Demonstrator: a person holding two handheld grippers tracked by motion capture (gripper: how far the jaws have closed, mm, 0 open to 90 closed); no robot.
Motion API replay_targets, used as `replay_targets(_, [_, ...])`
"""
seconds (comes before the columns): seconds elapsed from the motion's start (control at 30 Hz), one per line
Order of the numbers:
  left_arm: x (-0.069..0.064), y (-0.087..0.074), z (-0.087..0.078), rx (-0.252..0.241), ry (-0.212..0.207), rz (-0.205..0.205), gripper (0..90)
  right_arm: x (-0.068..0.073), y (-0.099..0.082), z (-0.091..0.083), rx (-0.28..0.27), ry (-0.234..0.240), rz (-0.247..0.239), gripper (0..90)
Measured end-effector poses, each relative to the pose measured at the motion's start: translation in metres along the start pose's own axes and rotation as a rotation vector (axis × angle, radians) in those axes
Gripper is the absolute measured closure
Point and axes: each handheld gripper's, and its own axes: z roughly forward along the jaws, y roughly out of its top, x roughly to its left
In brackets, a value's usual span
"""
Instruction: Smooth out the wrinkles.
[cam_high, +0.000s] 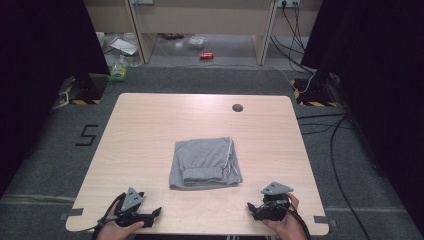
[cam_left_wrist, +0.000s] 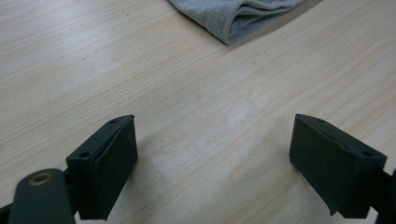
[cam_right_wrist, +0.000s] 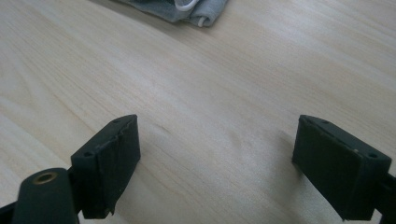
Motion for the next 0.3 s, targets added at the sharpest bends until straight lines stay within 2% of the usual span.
replay_targets(0.3, [0.0003,-0.0002,0.0001,-0.002,-0.002,0.002,14.1,-0.0004,0.0002,0.0005,-0.002,0.002,0.003,15.3])
